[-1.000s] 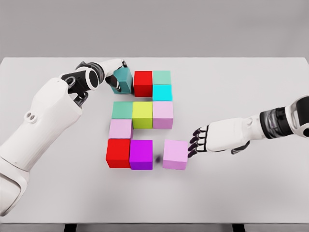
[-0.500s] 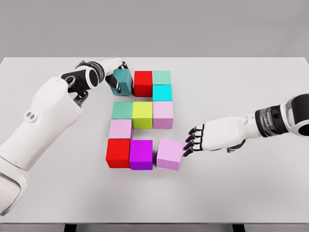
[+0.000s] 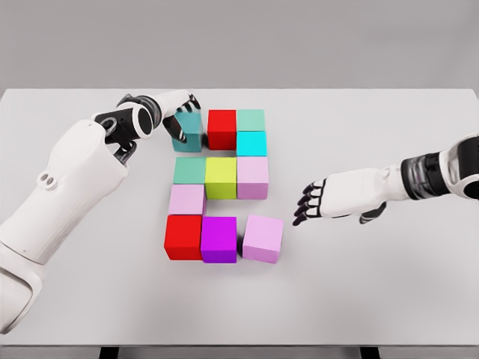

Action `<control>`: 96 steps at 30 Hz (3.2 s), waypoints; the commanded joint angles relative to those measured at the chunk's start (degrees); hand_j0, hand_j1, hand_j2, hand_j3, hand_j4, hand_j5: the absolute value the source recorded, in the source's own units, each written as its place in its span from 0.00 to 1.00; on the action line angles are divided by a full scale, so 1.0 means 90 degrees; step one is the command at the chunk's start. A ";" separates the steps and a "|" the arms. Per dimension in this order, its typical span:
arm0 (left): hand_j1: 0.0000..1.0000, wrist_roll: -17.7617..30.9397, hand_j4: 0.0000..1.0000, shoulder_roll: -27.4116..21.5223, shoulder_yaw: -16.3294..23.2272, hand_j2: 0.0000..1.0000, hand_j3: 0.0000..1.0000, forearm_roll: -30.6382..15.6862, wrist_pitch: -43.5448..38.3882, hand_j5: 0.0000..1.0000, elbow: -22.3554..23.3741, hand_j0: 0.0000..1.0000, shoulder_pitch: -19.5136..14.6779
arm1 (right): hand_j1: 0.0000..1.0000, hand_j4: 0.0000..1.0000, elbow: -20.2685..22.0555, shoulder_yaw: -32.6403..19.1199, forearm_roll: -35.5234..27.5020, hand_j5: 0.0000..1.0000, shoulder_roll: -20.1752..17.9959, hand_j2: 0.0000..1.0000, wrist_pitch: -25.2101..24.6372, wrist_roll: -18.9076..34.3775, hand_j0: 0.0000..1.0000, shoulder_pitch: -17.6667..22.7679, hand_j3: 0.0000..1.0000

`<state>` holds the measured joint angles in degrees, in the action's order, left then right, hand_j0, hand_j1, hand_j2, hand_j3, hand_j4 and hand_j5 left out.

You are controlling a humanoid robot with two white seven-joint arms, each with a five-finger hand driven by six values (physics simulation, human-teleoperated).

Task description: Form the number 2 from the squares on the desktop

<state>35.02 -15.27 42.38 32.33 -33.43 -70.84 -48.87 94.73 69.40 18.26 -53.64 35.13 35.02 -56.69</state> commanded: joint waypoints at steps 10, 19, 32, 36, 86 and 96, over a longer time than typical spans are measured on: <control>0.89 -0.0002 0.89 0.0007 -0.0002 0.89 0.89 0.0089 0.0043 0.89 0.0000 0.89 0.0020 | 1.00 1.00 0.0050 -0.0007 -0.0047 1.00 0.0238 1.00 -0.0014 -0.0002 1.00 0.0000 1.00; 0.94 -0.0002 0.94 0.0183 -0.0002 0.94 0.94 0.0411 0.0063 0.94 -0.0009 0.94 0.0058 | 1.00 1.00 0.0158 -0.0094 -0.0056 1.00 0.0257 1.00 -0.0014 -0.0002 1.00 -0.0010 1.00; 0.94 -0.0002 0.94 0.0261 -0.0012 0.94 0.94 0.0509 0.0082 0.94 0.0000 0.94 0.0049 | 1.00 1.00 0.0128 -0.0261 -0.0086 1.00 0.0238 1.00 -0.0014 -0.0002 1.00 0.0029 1.00; 0.94 -0.0002 0.94 0.0261 -0.0012 0.94 0.94 0.0489 0.0082 0.94 -0.0029 0.94 0.0039 | 1.00 1.00 0.0158 -0.0270 -0.0086 1.00 0.0169 1.00 -0.0014 -0.0002 1.00 0.0020 1.00; 1.00 -0.0002 1.00 -0.2952 0.2088 1.00 1.00 -0.0497 0.0131 1.00 -0.2559 1.00 0.0029 | 1.00 1.00 0.0197 -0.4382 -0.5340 1.00 -0.1081 1.00 -0.0014 -0.0002 1.00 0.3320 1.00; 1.00 -0.0002 1.00 -0.2532 0.2127 1.00 1.00 -0.0175 0.0141 1.00 -0.2168 1.00 0.0039 | 1.00 1.00 0.0187 -0.4382 -0.4978 1.00 -0.1051 1.00 -0.0014 -0.0002 1.00 0.3311 1.00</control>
<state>35.02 -38.61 61.32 30.24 -32.33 -90.61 -48.52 96.53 30.01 -26.52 -63.04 35.16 35.02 -26.89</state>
